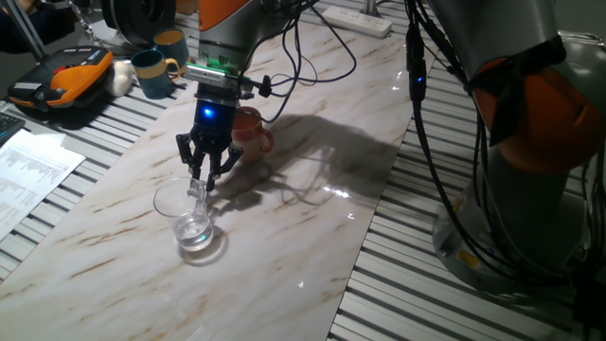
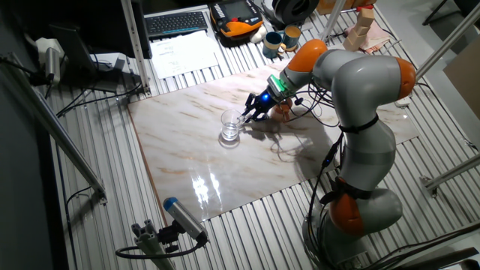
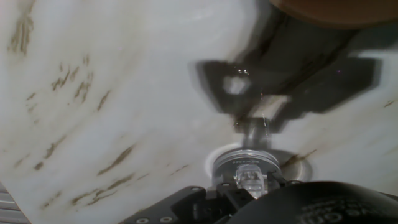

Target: Pour the water from one cup into another empty cup

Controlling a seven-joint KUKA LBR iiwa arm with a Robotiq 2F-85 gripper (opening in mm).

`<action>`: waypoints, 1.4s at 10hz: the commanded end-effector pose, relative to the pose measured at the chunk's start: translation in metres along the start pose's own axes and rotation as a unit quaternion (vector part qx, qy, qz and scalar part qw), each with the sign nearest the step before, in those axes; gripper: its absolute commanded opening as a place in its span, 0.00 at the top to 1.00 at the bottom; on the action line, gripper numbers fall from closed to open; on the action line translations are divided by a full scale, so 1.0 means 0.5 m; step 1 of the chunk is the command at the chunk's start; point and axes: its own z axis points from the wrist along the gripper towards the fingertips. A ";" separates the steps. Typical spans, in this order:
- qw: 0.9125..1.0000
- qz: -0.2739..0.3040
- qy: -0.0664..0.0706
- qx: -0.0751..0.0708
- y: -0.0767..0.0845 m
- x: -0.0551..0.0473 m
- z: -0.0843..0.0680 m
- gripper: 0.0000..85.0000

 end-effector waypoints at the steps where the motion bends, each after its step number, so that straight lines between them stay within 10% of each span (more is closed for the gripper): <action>1: 1.000 0.000 0.004 -0.001 0.000 0.000 0.001 0.60; 14: 0.999 0.005 0.045 -0.021 -0.001 -0.004 0.008 0.60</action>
